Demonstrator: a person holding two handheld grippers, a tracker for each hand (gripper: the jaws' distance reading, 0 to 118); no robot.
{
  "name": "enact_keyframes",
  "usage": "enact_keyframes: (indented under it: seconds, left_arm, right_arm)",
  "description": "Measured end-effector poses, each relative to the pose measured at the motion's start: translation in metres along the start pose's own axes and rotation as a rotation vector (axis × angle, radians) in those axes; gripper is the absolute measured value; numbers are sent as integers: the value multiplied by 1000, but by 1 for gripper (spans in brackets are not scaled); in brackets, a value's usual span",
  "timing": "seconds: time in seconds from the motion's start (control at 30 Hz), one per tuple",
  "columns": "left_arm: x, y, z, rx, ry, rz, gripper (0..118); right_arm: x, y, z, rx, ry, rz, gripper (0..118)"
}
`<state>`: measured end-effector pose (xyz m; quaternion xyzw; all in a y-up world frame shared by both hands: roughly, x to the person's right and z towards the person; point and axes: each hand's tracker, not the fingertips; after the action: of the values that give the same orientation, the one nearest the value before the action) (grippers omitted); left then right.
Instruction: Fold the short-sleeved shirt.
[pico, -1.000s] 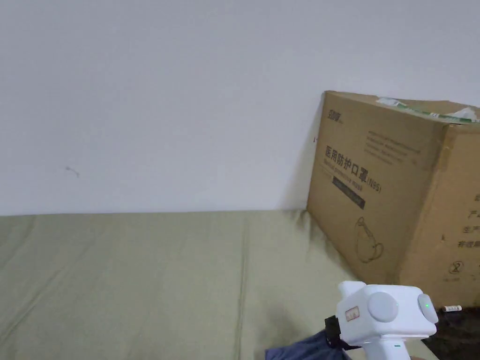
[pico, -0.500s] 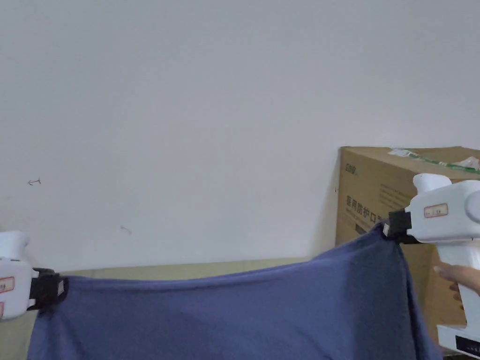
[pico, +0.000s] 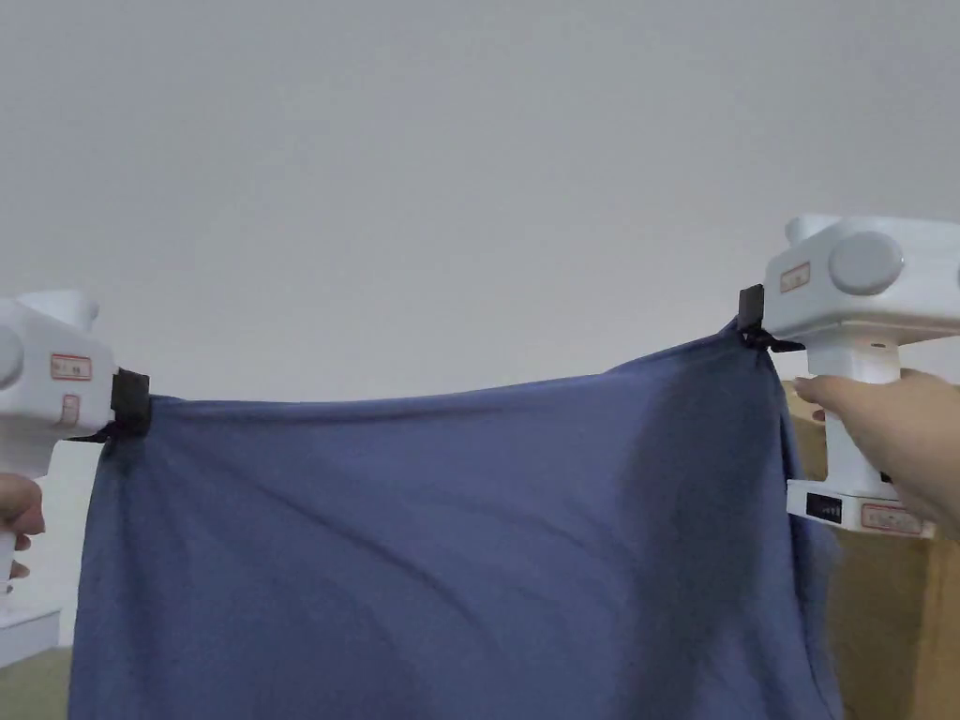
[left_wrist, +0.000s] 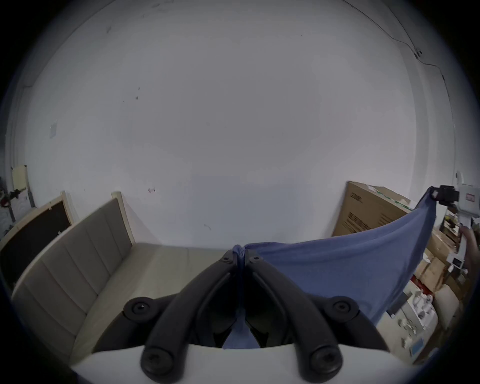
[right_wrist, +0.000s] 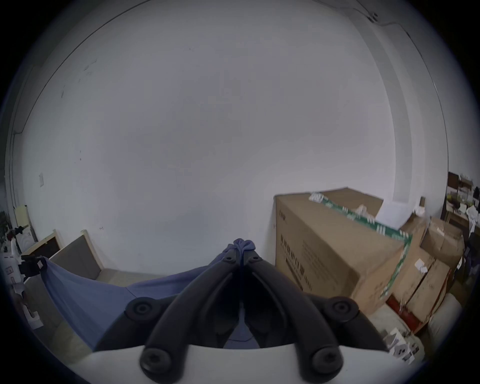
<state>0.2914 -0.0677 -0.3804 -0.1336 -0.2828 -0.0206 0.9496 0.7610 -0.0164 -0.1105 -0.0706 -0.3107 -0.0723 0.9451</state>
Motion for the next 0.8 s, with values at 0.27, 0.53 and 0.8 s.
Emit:
enact_keyframes:
  seconds: [0.27,0.53,0.8]
  left_arm:
    - [22,17,-51,120,58,-16,3]
    - [36,-58,-83,28,63,-41,3]
    - [37,-328,-56,-399,-12,53,3]
  right_arm:
    - [-18,28,-31,118,-85,86,0]
    - [-6,-52,-49,47,-95,103,0]
    - [45,-382,-2,-461,-20,-47,0]
